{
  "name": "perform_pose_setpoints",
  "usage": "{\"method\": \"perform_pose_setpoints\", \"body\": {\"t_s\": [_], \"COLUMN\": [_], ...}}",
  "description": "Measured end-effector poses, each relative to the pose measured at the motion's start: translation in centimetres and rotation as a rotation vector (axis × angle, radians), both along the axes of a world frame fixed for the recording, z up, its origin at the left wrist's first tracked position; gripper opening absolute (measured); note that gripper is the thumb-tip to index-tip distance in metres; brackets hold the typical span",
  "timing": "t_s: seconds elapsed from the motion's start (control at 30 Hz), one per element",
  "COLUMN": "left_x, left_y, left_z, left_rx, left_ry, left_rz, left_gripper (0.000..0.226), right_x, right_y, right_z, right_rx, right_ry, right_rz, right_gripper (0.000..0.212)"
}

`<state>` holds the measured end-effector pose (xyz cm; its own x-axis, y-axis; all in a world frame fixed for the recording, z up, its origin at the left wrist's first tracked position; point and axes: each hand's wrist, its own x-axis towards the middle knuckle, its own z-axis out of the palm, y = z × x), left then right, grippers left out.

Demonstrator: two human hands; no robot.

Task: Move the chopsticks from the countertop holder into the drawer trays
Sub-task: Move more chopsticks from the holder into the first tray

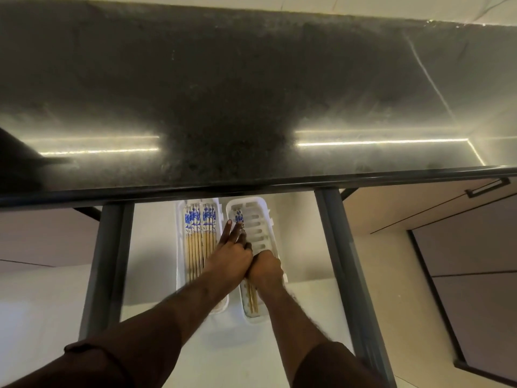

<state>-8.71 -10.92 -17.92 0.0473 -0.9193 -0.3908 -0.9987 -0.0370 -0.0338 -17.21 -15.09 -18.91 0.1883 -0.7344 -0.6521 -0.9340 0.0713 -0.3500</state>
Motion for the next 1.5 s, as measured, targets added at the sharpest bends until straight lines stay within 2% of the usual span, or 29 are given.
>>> {"method": "perform_pose_setpoints", "body": {"t_s": [0.3,0.5,0.83,1.0,1.2,1.5], "left_x": [0.0,0.0,0.1,0.3,0.5,1.0], "left_y": [-0.5,-0.7,-0.9,-0.4,0.4,2.3], "left_z": [0.4,0.3,0.5,1.2,3.8,12.1], "left_rx": [0.092,0.118,0.128,0.055,-0.124,-0.231], "left_ry": [-0.092,-0.114,-0.084,-0.032,0.047,0.242], "left_rz": [-0.076,-0.095,-0.112,-0.074,-0.073,0.034], "left_gripper": [0.041,0.041,0.032,0.030,0.035,0.047], "right_x": [-0.6,-1.2,-1.6,-2.1,-2.5,-2.9], "right_y": [0.9,2.4,2.4,2.4,2.0,2.9], "right_z": [-0.1,-0.1,1.0,2.2,5.4,14.3], "right_rx": [-0.172,-0.317,-0.280,-0.290,-0.309,-0.467], "right_ry": [0.026,-0.053,-0.126,-0.132,-0.141,-0.210], "right_rz": [0.144,0.212,0.211,0.197,0.174,0.107], "right_gripper": [0.022,0.022,0.022,0.021,0.025,0.026]}}
